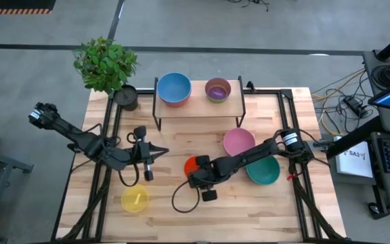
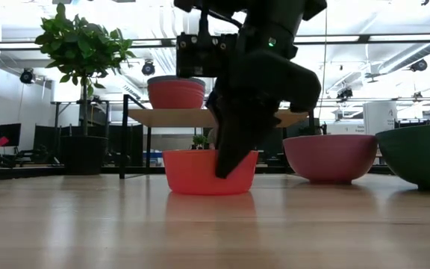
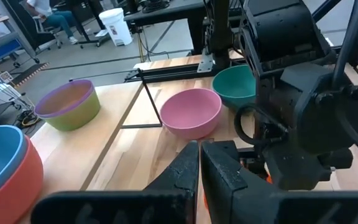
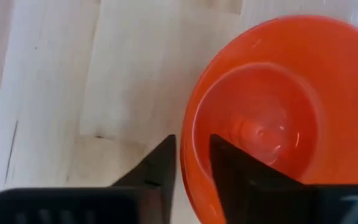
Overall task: Place and stack bowls onto a shelf
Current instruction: Stack the small orange bowl on top of the small violet bowl on the shelf
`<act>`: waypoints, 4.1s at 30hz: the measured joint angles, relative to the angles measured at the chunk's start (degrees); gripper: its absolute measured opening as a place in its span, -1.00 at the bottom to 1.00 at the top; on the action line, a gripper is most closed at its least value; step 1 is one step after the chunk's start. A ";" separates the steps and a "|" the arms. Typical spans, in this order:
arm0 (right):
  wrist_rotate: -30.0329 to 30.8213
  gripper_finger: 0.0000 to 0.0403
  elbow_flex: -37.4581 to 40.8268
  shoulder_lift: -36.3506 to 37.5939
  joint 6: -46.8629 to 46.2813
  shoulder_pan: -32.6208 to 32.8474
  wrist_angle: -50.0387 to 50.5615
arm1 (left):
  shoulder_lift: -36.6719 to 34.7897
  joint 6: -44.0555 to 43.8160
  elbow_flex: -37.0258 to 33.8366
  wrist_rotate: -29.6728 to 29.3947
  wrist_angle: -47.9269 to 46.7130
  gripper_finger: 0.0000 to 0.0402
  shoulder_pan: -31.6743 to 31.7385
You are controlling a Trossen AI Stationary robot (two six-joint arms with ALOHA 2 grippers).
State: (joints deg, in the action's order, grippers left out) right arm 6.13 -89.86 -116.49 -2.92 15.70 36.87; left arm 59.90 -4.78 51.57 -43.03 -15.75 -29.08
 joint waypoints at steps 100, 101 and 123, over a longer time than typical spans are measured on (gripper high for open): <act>14.93 -0.96 -10.89 26.90 2.41 -14.36 22.70 | 0.02 1.92 -0.35 0.01 -1.73 -1.00 0.04; 14.83 -0.96 -10.89 27.14 3.41 -15.88 22.69 | 0.02 1.95 -0.35 0.01 -1.79 -1.00 0.02; 3.86 -0.96 -10.89 21.52 27.08 -40.12 17.92 | 0.00 3.43 -0.33 -0.13 -0.51 -1.00 0.03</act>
State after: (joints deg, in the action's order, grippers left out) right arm 9.99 -100.75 -94.97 24.17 -24.41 54.78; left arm 59.90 -1.34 51.24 -43.16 -16.26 -29.05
